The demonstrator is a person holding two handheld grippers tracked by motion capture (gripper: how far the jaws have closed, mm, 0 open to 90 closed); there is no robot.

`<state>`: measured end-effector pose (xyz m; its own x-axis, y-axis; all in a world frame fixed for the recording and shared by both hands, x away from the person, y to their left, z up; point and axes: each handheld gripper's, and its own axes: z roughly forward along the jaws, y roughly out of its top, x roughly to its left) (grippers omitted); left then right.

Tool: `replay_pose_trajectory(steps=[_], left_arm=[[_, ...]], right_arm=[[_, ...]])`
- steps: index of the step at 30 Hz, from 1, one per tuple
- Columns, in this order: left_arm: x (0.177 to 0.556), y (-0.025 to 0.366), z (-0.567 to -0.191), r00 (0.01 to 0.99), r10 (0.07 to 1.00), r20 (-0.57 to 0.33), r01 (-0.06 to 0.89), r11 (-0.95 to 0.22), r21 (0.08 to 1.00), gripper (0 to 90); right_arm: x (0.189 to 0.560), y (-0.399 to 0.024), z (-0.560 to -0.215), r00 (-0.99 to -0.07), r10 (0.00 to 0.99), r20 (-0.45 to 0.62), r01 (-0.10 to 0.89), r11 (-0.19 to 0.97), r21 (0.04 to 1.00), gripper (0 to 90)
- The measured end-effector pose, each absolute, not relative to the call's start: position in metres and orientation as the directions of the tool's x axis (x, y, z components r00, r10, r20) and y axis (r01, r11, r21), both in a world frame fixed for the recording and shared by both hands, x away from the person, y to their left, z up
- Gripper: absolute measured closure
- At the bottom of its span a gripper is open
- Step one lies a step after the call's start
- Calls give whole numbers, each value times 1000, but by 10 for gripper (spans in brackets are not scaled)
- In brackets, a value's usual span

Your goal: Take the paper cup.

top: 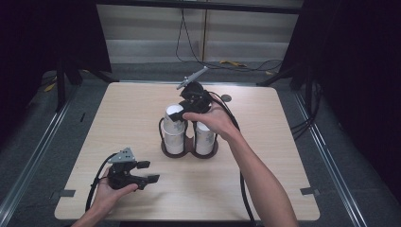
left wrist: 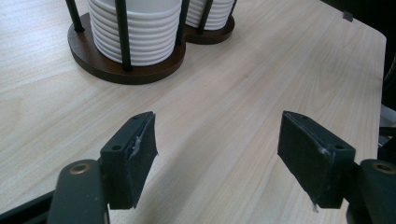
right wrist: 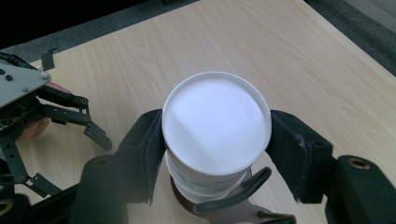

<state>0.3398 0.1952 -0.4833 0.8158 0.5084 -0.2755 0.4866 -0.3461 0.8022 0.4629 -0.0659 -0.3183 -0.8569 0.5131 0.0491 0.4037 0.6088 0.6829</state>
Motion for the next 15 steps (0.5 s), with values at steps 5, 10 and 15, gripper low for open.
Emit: replay_pose_trajectory(steps=[5,10,15], left_arm=[[341,193,-484,812,512,-282,493,-340,800,258],[342,191,-483,805,511,-300,507,-330,796,234],[344,191,-476,807,512,-293,500,-330,801,214]], right_arm=[[462,-69,-315,-849,526,58,411,587,697,381],[462,-72,-311,-848,525,68,410,571,711,381],[458,-73,-310,-849,524,69,407,564,719,382]])
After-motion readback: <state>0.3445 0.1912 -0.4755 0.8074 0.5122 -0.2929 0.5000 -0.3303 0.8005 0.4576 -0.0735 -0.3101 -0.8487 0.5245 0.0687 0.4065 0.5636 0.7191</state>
